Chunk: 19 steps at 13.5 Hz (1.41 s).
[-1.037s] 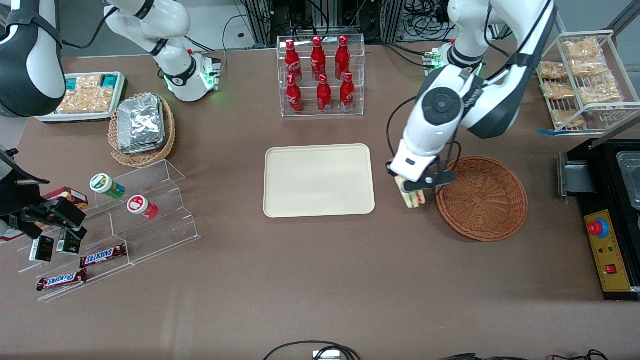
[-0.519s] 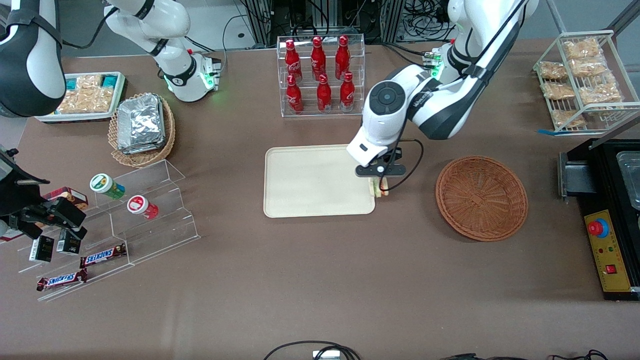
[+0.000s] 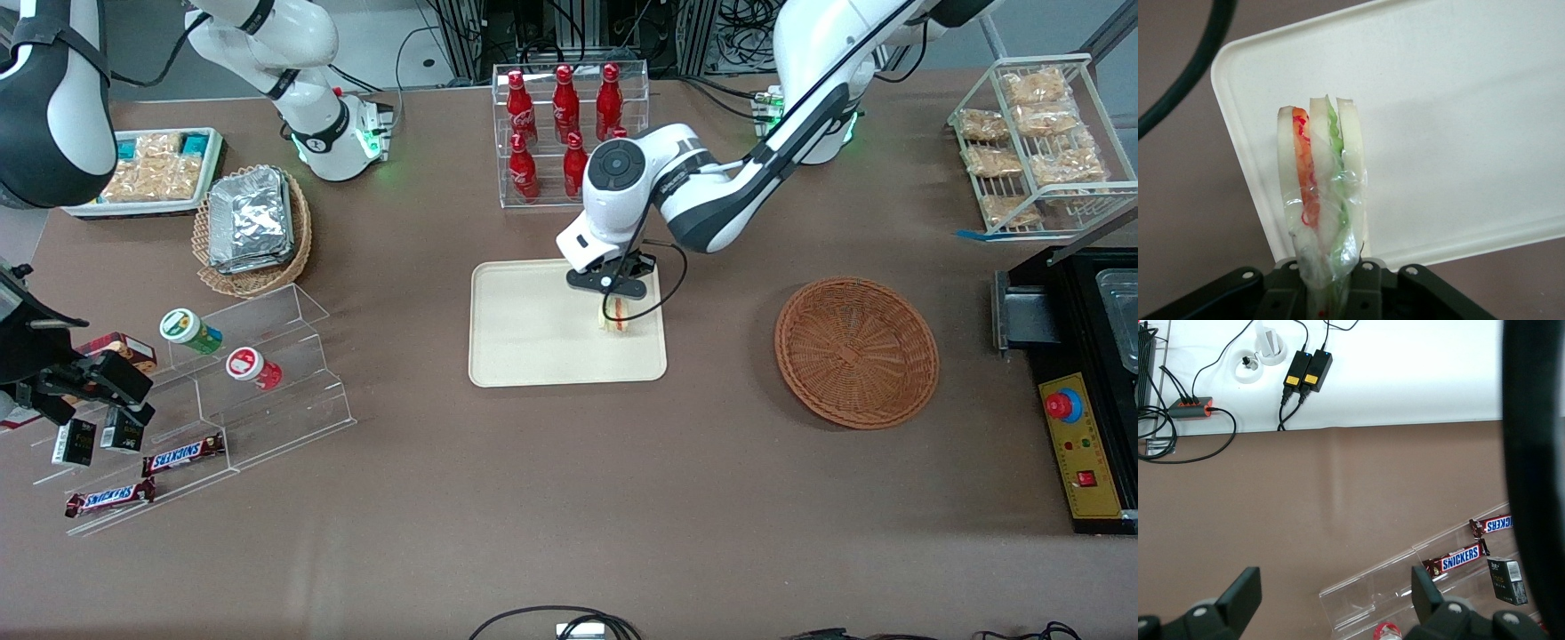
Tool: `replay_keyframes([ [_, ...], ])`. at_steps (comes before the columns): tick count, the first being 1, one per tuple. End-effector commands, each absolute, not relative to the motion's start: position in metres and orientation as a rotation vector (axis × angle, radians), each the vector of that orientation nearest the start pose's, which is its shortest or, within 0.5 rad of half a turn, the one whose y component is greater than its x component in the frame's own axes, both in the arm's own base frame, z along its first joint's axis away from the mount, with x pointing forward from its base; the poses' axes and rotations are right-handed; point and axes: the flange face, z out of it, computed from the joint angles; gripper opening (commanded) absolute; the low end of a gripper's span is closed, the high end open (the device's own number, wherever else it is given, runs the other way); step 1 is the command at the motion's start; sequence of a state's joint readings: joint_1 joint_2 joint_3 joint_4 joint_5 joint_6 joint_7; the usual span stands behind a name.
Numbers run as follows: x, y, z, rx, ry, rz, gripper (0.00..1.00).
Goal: Place sandwich from basket to tray
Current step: 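Lower the sandwich onto the tray and open the left gripper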
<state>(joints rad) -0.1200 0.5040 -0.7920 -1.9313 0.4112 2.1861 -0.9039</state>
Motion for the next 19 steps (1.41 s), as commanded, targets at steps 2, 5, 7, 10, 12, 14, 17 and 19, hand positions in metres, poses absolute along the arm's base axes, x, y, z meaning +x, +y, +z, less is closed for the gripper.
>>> replay_keyframes([
  [2,0.405,-0.472,0.234,-3.062,0.292,0.111,0.18],
  [5,0.404,-0.472,0.220,-3.057,0.290,0.143,0.18],
  [7,0.403,-0.472,0.215,-3.055,0.284,0.160,0.42],
  [10,0.406,-0.469,0.217,-3.051,0.273,0.161,0.99],
  [12,0.424,-0.467,0.233,-3.052,0.218,0.145,1.00],
  [14,0.458,-0.461,0.257,-3.027,0.052,0.115,1.00],
  [17,0.506,-0.430,0.298,-2.981,-0.265,0.049,1.00],
  [19,0.539,-0.389,0.332,-2.913,-0.411,0.023,1.00],
])
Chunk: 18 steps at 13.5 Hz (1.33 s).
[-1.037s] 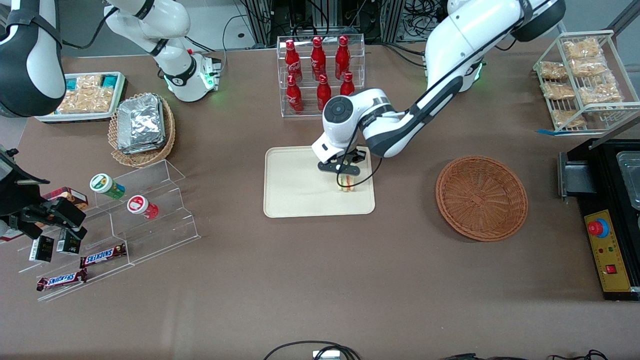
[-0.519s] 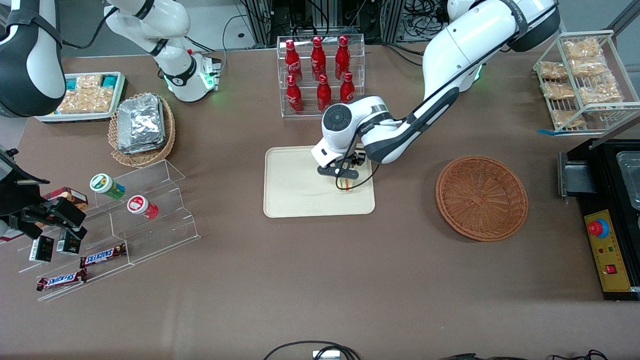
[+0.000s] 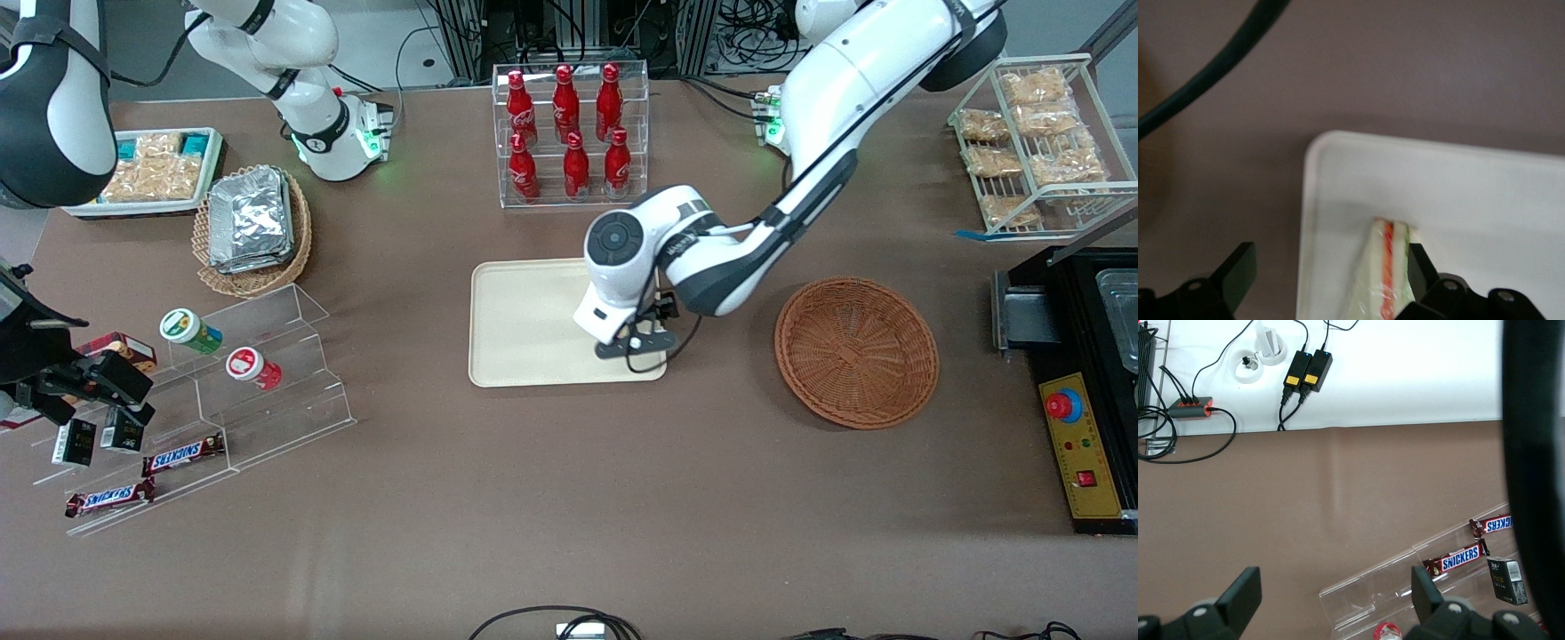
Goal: Place sandwich from basket to tray
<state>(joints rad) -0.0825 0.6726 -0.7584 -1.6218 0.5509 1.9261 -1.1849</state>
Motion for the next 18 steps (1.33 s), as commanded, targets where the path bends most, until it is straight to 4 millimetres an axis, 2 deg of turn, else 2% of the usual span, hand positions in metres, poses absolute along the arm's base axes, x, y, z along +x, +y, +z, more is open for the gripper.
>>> replay_keyframes([
  [1,0.557,-0.362,0.347,-2.885,-0.478,0.021,1.00],
  [2,0.570,-0.340,0.358,-2.871,-0.537,0.012,1.00],
  [4,0.585,-0.311,0.380,-2.857,-0.610,-0.038,1.00],
  [6,0.593,-0.288,0.396,-2.839,-0.669,-0.065,1.00],
  [7,0.590,-0.282,0.399,-2.811,-0.677,-0.037,1.00],
  [8,0.587,-0.274,0.399,-2.783,-0.654,-0.009,1.00],
  [9,0.591,-0.254,0.408,-2.785,-0.606,0.003,1.00],
  [10,0.591,-0.242,0.420,-2.817,-0.544,0.047,1.00],
  [14,0.593,-0.170,0.466,-2.873,-0.398,0.170,1.00],
  [18,0.577,-0.103,0.516,-2.943,-0.184,0.257,1.00],
])
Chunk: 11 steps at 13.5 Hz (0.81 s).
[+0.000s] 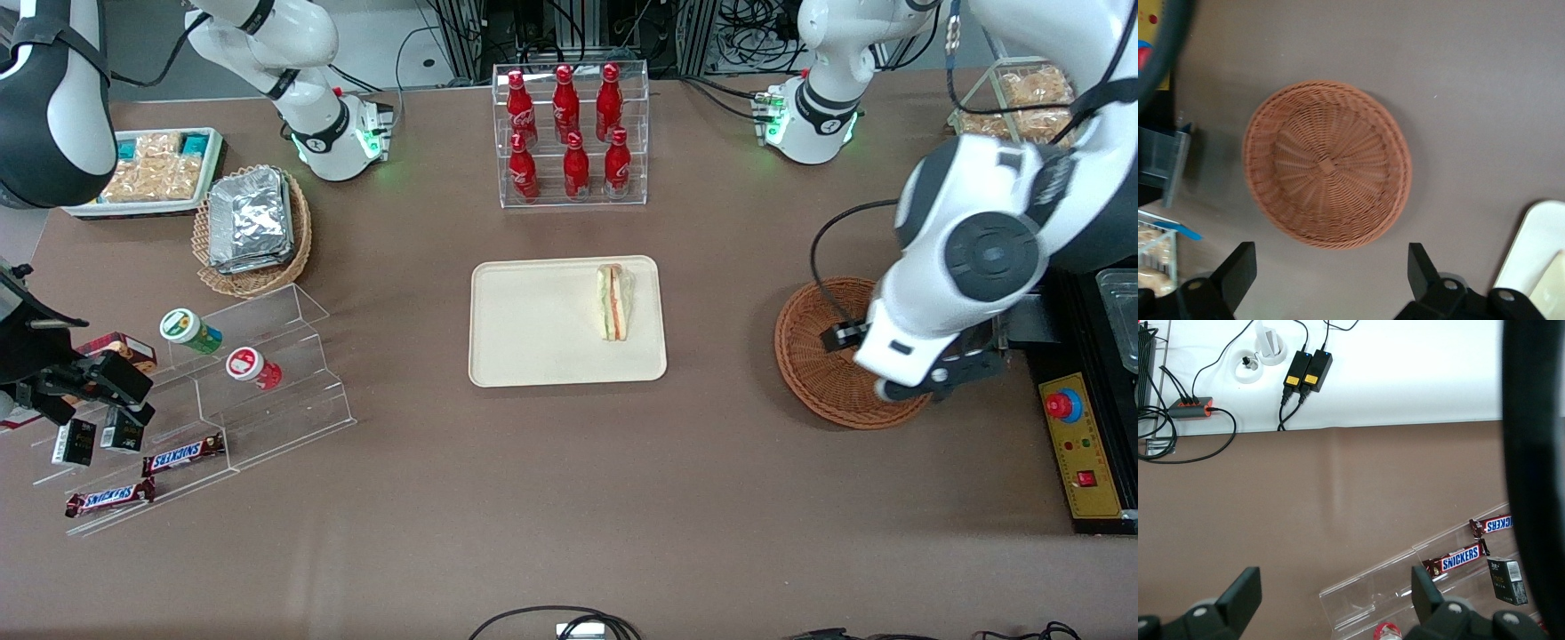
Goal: Place sandwich from basket to tray
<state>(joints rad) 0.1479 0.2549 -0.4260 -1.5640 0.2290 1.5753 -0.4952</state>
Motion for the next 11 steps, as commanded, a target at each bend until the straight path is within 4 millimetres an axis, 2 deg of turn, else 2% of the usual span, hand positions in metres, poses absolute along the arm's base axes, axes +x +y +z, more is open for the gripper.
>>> replay_keyframes([
  [1,0.571,-0.093,0.528,-2.949,-0.129,0.266,1.00],
  [4,0.556,-0.055,0.569,-3.042,-0.091,0.247,1.00],
  [7,0.549,-0.032,0.592,-3.100,0.061,0.221,1.00],
  [9,0.547,-0.029,0.598,-3.119,0.183,0.211,1.00],
  [11,0.545,-0.029,0.606,-3.117,0.215,0.201,1.00],
])
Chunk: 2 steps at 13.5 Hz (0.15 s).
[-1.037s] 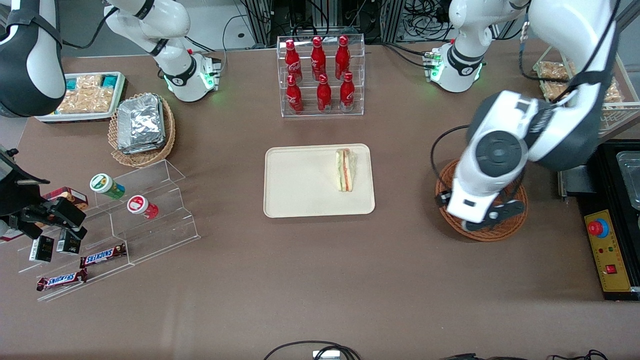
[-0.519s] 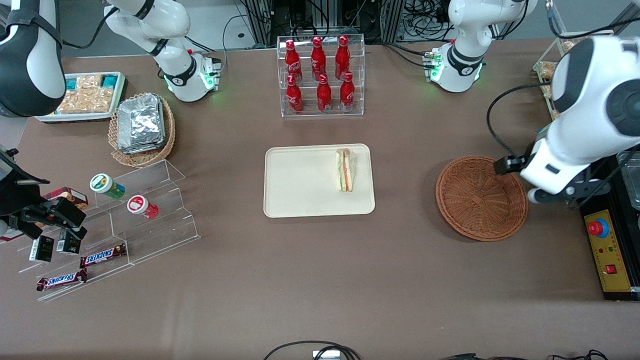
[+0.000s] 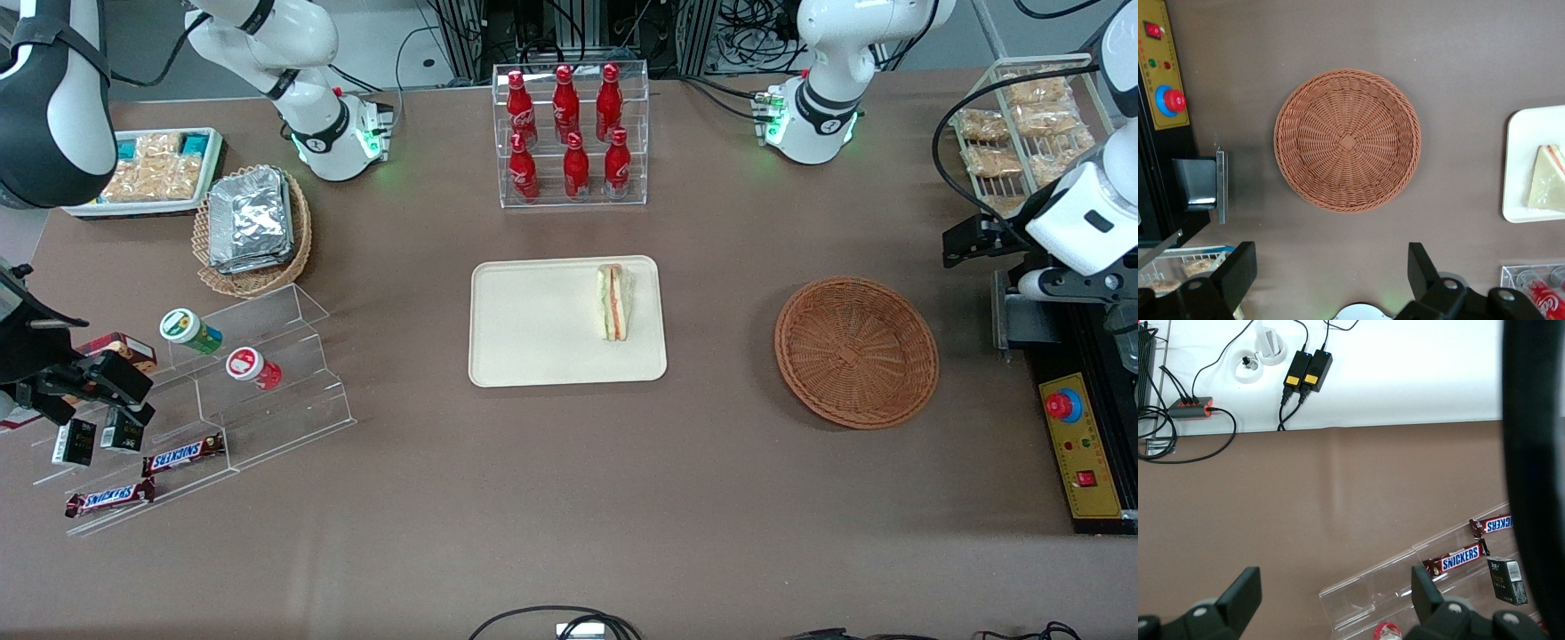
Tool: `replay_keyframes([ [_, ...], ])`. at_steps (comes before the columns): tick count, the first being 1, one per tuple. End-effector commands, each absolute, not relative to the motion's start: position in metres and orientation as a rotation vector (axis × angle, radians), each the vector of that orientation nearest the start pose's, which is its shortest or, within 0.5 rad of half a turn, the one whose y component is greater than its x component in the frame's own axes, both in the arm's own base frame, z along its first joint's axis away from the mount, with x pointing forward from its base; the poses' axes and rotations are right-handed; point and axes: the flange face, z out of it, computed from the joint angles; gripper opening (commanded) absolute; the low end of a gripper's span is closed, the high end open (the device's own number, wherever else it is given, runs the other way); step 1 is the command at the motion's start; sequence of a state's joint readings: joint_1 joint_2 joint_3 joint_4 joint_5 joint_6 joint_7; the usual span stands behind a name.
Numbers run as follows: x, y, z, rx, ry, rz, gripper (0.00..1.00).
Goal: Place sandwich from basket to tray
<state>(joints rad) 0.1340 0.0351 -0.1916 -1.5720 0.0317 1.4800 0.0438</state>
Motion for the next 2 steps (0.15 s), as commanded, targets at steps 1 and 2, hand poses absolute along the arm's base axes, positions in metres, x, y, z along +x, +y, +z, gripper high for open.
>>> replay_keyframes([
  [1,0.5447,-0.0290,0.6106,-3.115,0.214,0.199,1.00],
  [2,0.5447,-0.0300,0.6134,-3.117,0.217,0.192,1.00],
])
